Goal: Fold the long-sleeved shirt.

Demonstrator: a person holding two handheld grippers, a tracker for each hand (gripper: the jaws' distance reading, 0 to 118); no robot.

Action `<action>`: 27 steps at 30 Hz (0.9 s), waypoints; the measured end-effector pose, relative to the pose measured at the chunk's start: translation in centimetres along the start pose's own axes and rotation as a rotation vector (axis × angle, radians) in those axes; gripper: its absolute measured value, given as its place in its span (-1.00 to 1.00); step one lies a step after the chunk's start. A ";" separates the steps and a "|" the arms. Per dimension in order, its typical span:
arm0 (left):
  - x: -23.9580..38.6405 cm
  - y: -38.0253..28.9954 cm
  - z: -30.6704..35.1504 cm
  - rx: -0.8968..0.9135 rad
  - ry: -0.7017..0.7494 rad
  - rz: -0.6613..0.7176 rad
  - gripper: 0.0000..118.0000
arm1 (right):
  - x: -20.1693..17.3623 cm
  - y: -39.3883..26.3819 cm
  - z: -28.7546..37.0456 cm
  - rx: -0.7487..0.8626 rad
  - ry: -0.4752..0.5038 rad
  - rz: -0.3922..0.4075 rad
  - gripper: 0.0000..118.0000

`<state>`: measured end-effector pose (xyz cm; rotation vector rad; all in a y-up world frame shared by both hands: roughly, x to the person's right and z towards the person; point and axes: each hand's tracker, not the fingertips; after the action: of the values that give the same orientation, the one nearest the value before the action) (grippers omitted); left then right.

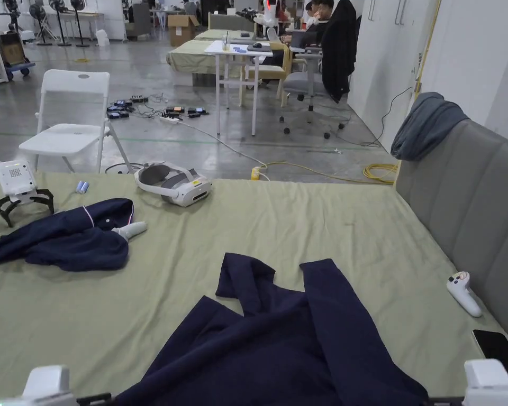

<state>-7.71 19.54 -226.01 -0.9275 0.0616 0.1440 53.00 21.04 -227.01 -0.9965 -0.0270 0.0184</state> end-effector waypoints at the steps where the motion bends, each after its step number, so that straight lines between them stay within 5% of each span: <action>1: -0.1 0.4 0.6 0.017 0.009 0.000 -0.06 | 0.0 0.4 0.6 0.006 0.013 -0.005 0.41; 2: -0.1 0.7 0.9 0.043 0.018 -0.011 -0.06 | -0.2 0.7 1.0 0.029 0.034 -0.004 0.41; 3: 1.9 0.1 3.3 0.073 0.041 -0.044 -0.92 | -0.5 1.0 1.1 0.051 0.048 -0.001 -0.51; 4: 2.1 0.0 3.5 0.096 0.073 -0.049 -0.89 | -0.8 1.2 1.0 0.051 0.043 -0.002 -0.99; 7: 1.4 0.3 2.2 0.064 0.036 -0.031 -0.87 | -2.1 1.4 1.3 0.035 0.067 0.023 -0.98; 8: 1.3 0.2 2.1 0.073 0.036 -0.004 -0.57 | -2.4 1.3 1.2 0.038 0.067 0.026 -0.98; 9: 1.2 0.2 1.7 0.075 0.032 0.006 0.26 | -2.6 1.3 1.0 0.042 0.067 0.025 -0.98; 10: 1.3 0.1 1.1 0.065 0.031 0.004 0.80 | -2.7 1.4 0.9 0.043 0.069 0.025 -0.98; 11: 0.2 0.2 -0.8 0.016 0.049 -0.003 0.84 | -2.9 1.6 0.8 0.041 0.076 0.028 -0.98; 18: 0.3 -1.2 -7.0 -0.092 0.069 0.007 0.57 | -4.4 2.8 1.0 0.032 0.081 0.084 -0.98; 23: 2.0 -3.3 -7.7 -0.080 0.069 -0.002 -0.58 | -5.7 5.5 0.3 0.029 0.073 0.123 -0.98; 27: 5.5 -3.7 -5.6 -0.109 0.041 -0.164 -0.76 | -7.4 9.1 -0.9 0.043 0.080 0.182 -0.98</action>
<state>-1.68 13.41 -227.03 -1.0404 0.0158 -0.0244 45.58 24.99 -235.29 -0.9530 0.1373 0.1449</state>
